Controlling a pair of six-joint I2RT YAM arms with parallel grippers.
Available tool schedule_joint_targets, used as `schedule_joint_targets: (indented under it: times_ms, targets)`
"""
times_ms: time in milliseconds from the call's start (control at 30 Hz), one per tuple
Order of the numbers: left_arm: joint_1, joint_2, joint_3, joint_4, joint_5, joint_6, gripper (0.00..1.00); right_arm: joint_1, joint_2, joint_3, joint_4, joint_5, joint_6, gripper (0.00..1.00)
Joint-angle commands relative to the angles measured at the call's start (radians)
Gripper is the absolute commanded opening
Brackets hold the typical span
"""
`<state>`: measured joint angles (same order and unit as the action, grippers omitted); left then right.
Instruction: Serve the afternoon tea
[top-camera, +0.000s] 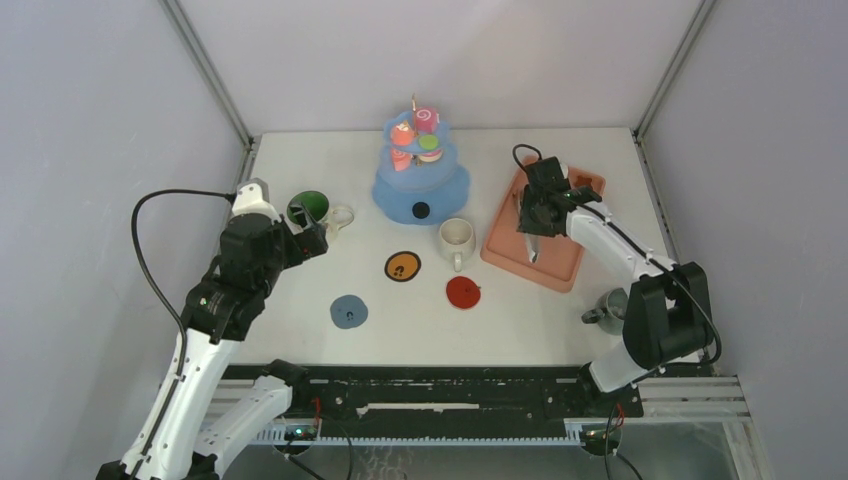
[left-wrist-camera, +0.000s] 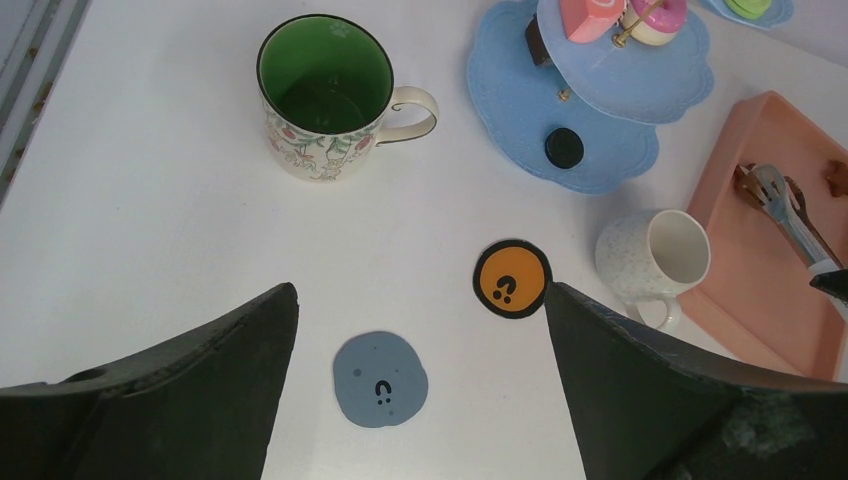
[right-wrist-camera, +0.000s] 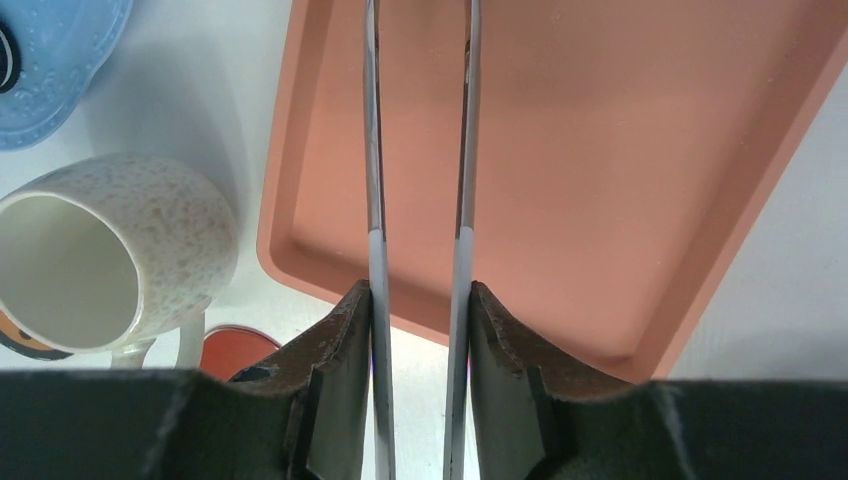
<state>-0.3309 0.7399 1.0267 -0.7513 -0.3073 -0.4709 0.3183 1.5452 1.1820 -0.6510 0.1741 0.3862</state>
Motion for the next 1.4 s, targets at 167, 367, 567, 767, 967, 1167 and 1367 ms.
schedule_joint_targets:
  times_ms: [167, 367, 567, 767, 967, 1167, 1367]
  targets:
    - [0.007, 0.003, -0.020, 0.019, 0.005, -0.010, 0.97, -0.023, -0.147, 0.046, -0.028, 0.014, -0.023, 0.34]
    - [0.007, 0.002, -0.019, 0.020, 0.003, -0.005, 0.98, -0.028, -0.169, 0.046, -0.046, 0.016, -0.028, 0.34]
    - [0.007, 0.003, -0.020, 0.021, 0.007, -0.004, 0.97, -0.031, -0.141, 0.047, -0.027, -0.012, -0.035, 0.43]
    - [0.007, -0.005, -0.026, 0.020, 0.001, -0.003, 0.97, -0.030, -0.106, 0.047, -0.008, -0.008, -0.054, 0.48]
    - [0.008, -0.006, -0.030, 0.020, -0.003, -0.008, 0.98, -0.031, -0.056, 0.073, -0.014, 0.007, -0.107, 0.50]
    - [0.008, -0.008, -0.023, 0.017, -0.008, -0.012, 0.97, -0.035, 0.011, 0.113, -0.024, -0.007, -0.150, 0.50]
    - [0.007, -0.014, -0.020, 0.007, -0.017, -0.014, 0.97, -0.040, 0.035, 0.135, -0.027, 0.001, -0.166, 0.52]
